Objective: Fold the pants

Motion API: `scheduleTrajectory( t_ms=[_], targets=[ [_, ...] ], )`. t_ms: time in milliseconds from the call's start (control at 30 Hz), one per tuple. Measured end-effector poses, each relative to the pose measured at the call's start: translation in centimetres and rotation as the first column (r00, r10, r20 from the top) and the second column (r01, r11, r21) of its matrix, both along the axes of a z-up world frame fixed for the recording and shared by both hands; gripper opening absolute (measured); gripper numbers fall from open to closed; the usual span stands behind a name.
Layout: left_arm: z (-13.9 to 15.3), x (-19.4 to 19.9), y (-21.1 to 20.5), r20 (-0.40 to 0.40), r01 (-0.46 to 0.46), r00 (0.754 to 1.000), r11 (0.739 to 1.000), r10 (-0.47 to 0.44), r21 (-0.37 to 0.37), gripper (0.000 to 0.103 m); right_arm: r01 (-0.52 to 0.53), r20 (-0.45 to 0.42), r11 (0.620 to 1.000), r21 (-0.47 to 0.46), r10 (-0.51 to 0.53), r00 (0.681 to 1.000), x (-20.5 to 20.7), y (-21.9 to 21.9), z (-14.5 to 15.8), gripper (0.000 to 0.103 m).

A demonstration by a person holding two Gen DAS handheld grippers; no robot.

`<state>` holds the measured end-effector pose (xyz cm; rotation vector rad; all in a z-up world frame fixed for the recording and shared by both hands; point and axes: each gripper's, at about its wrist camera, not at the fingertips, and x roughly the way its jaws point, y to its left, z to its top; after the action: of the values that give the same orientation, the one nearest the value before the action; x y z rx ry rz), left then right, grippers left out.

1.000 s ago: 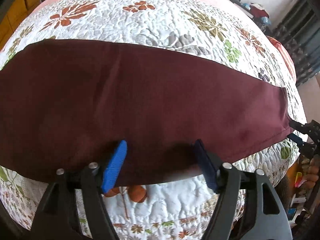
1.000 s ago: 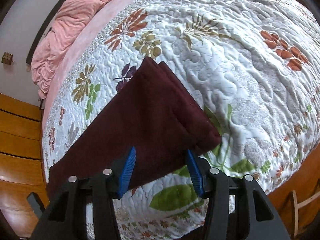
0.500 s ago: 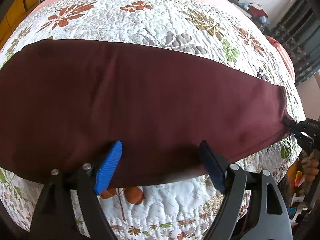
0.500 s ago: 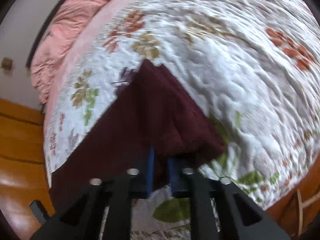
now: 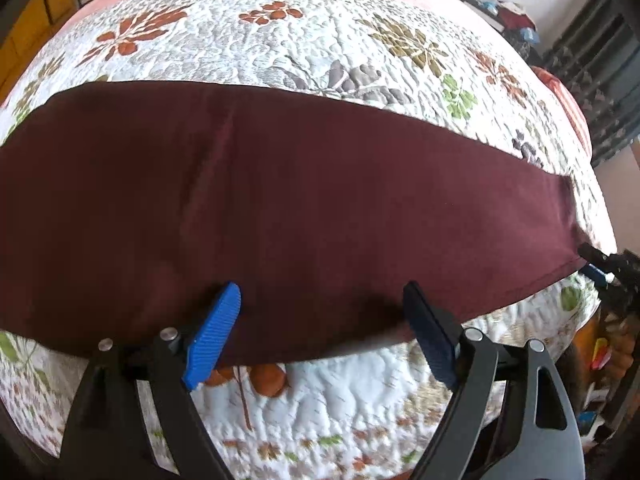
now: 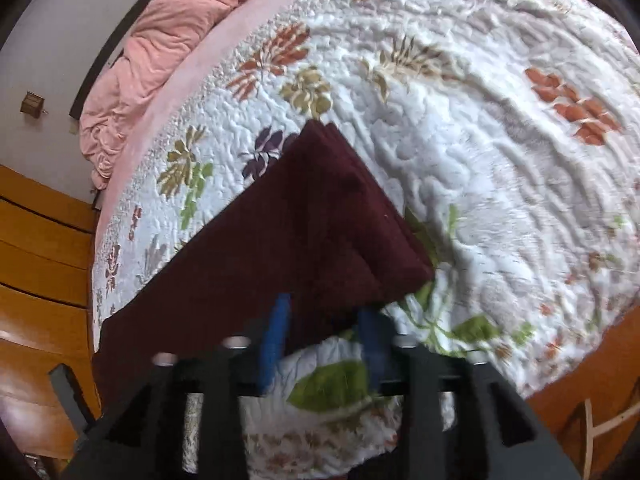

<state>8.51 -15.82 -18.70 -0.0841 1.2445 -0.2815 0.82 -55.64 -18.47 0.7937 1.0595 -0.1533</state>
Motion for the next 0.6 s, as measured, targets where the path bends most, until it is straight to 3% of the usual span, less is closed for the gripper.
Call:
scheduleTrajectory(
  t_ms=[100,267,533,600],
  targets=[
    [1.0,-0.6,-0.8,0.011,0.030,1.000,0.999,-0.029,-0.041,0.085,0.041,0.007,0.998,0.053,-0.042,0.999,-1.5,-0.7,0.5,0.051],
    [0.7,-1.1,-2.2,0.011,0.081,0.997,0.997,-0.080,-0.020,0.086,0.070,-0.015,0.980,0.185,-0.068,0.998,-2.3,-1.2,-1.6,0.050],
    [0.4,-0.6,-0.6,-0.004,0.025,1.000,0.999,-0.025,-0.026,0.087,0.142,0.029,0.954,0.264,-0.155,0.987,0.6,-2.9,-4.2,0.050],
    [0.3,-0.3,-0.3,-0.011,0.009,1.000,0.999,-0.010,-0.034,0.087,0.139,0.042,0.957,0.253,-0.154,0.987,1.3,-3.0,-4.2,0.037]
  ],
)
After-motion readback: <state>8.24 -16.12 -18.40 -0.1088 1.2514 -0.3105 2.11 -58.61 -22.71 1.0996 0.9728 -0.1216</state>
